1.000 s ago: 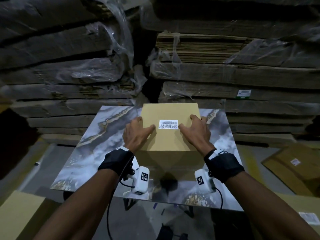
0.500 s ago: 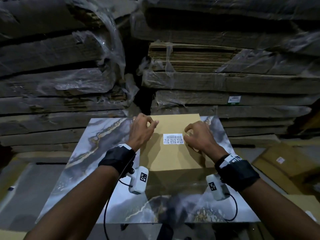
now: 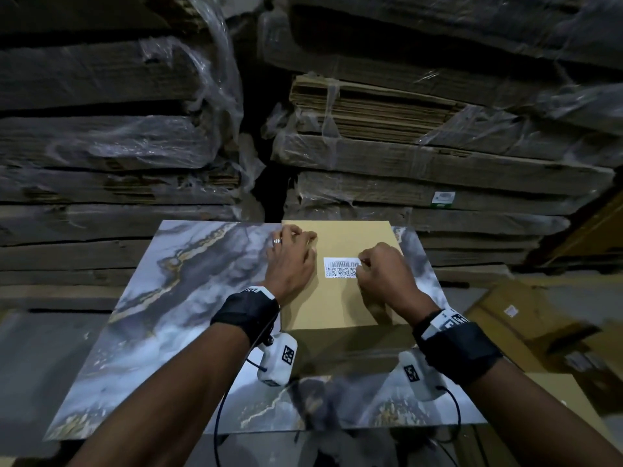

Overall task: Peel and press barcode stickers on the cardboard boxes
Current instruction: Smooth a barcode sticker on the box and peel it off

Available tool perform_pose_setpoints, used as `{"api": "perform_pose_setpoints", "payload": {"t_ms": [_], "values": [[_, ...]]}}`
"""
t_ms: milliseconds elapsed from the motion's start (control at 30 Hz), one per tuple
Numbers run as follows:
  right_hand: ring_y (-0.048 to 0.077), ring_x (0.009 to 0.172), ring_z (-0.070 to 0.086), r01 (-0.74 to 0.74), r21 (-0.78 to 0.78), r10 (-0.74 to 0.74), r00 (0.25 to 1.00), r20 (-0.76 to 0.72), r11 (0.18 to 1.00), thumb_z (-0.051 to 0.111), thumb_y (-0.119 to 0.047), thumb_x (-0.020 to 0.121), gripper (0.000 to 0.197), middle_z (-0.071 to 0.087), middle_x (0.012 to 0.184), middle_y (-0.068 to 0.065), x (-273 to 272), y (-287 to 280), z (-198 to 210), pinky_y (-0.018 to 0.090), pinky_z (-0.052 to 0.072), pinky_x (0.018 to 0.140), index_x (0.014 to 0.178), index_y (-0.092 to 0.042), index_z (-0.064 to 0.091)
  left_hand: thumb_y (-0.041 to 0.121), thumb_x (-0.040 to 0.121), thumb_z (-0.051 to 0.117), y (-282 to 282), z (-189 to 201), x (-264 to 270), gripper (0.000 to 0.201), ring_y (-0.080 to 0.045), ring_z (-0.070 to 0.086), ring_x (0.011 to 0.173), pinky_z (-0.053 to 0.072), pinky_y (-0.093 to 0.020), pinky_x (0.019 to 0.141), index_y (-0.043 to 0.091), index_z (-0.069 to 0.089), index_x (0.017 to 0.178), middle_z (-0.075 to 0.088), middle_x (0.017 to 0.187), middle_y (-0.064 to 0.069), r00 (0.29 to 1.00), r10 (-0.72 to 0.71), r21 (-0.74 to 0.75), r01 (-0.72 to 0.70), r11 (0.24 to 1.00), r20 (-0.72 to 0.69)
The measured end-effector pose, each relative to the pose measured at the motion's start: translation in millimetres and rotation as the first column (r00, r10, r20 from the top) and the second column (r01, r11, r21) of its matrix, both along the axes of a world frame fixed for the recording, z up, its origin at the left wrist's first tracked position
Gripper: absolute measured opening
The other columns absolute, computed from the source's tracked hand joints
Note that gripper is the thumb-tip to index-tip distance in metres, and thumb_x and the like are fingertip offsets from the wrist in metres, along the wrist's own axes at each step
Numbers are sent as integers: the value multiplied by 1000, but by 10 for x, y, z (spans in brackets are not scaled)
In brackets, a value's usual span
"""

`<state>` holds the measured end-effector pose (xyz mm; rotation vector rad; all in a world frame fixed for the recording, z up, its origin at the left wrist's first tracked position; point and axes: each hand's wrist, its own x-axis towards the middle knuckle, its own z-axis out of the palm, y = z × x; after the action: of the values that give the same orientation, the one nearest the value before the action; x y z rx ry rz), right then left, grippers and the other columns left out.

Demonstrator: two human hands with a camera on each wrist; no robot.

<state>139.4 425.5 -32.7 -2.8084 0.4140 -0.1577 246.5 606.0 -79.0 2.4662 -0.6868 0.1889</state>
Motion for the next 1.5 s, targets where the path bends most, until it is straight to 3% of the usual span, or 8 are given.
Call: {"api": "perform_pose_setpoints", "payload": {"t_ms": [233,433,733,1033,1233,1333,1433,1500], "values": [[21,69,65,100,96,-110,989,102,990,63,-24,85,16,70,70,-2,58,7,20,38,56,61,76,-16,73,34,97,49,-5,41,-42,30,-25,37,121,43,-50,97,25,61,124,44,129,-4,1000,22,-47,-21,999,15],[27,70,64,112,67,-114,993,29,991,53,-17,90,20,67,73,3,138,47,65,42,56,62,73,-15,64,37,97,54,-12,40,-59,16,-21,42,107,45,-49,90,23,62,99,49,113,0,997,61,-111,-56,992,43],[33,65,68,143,122,-127,984,-127,982,52,-12,80,24,69,67,13,284,-15,137,44,61,64,64,-7,68,38,99,53,-17,35,-69,20,-20,42,104,46,-47,86,21,64,98,51,109,-1,995,63,-97,-55,994,82],[27,75,70,152,168,-115,971,-208,974,54,-4,89,25,74,77,13,370,-16,347,28,53,64,79,-4,77,42,100,52,-15,14,-72,32,-24,43,102,47,-47,82,16,64,85,52,103,-2,994,73,-130,-63,990,76],[28,76,73,174,364,-158,985,-76,915,55,-9,95,19,76,81,14,250,-135,276,50,63,79,102,-7,73,39,100,54,-19,12,-63,25,-24,44,102,47,-48,82,17,65,93,52,104,-2,995,74,-134,-64,989,71],[19,70,68,171,446,-198,980,14,879,54,-8,100,22,74,84,14,156,-141,277,37,60,68,119,-7,66,40,99,54,-25,9,-64,26,-23,44,102,47,-47,82,18,65,93,52,103,-1,994,81,-129,-72,989,70],[4,59,59,137,231,-136,990,-22,963,71,-21,94,11,69,68,-2,46,-95,251,20,43,51,95,-12,78,40,99,54,-26,8,-61,27,-24,44,102,48,-48,82,17,66,93,53,103,-2,994,81,-141,-71,987,69],[3,60,54,96,180,-95,995,-13,979,76,-21,91,11,73,72,1,15,-36,218,16,39,50,90,-11,80,41,99,53,-24,12,-64,28,-25,45,102,49,-49,81,17,66,94,53,103,-2,994,83,-146,-73,987,66]]}}
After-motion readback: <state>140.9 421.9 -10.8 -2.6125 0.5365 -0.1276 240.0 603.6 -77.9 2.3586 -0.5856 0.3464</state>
